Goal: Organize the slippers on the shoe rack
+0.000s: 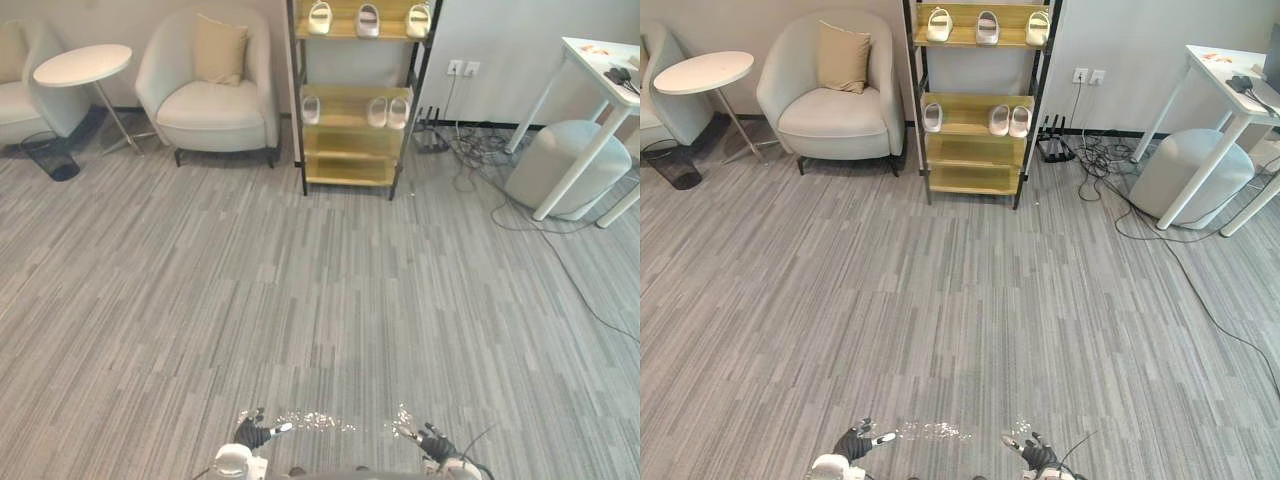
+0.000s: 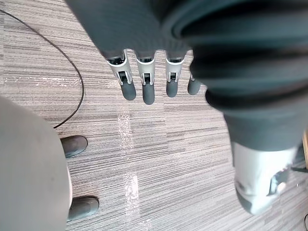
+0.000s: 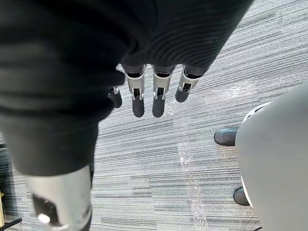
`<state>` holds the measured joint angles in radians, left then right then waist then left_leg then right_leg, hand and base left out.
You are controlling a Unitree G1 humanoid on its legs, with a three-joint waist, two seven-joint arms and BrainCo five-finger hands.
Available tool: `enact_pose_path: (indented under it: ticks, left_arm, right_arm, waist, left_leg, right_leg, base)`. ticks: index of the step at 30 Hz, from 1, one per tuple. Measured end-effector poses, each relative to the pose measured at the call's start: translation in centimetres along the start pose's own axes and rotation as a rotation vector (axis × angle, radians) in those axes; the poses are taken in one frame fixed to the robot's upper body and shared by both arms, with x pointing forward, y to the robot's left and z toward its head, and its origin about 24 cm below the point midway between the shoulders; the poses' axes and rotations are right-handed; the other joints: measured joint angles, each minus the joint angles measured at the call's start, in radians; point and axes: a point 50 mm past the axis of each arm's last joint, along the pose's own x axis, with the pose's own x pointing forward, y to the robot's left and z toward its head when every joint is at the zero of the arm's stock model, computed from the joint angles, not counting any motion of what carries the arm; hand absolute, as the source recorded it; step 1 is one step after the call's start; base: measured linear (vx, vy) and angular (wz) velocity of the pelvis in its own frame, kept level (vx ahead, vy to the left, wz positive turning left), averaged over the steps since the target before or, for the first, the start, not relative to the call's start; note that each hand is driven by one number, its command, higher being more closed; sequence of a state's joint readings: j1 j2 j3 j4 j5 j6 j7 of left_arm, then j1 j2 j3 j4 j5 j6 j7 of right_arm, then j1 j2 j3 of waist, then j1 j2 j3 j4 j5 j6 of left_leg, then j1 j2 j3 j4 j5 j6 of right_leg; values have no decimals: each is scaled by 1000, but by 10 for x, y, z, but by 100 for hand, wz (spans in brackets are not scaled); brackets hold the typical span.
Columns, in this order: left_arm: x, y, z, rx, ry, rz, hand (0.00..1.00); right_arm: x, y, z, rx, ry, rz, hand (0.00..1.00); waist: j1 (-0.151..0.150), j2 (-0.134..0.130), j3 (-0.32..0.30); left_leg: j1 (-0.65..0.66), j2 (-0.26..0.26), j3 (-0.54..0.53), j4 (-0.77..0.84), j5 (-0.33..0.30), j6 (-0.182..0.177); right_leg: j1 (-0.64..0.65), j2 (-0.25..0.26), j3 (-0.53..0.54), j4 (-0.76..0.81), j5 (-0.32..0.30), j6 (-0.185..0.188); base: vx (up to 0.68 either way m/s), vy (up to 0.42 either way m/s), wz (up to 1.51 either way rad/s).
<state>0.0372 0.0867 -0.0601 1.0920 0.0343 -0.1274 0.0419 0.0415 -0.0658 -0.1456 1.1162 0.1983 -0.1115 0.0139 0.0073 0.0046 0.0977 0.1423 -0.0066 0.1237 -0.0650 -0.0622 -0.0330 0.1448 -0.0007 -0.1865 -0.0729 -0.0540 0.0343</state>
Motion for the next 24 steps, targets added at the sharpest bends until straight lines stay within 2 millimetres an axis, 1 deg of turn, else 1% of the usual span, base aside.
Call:
enact_pose_path:
  ticks: [4, 24]
  left_arm:
    - [-1, 2, -2, -5, 5, 5, 0]
    - [-1, 2, -4, -36, 13, 0, 0]
  right_arm:
    - [0, 2, -1, 4, 3, -7, 0]
    - [-2, 1, -7, 6, 18, -5, 0]
  waist:
    - [0, -5, -4]
    - [0, -11, -10]
  left_leg:
    - [1, 0, 0, 2, 0, 0]
    - [4, 0, 2, 3, 0, 0]
  right_leg:
    - [2, 0, 0, 1, 0, 0]
    - [5, 0, 0, -2, 1, -2]
  base:
    - [0, 0, 0]
    - [-2, -2, 0]
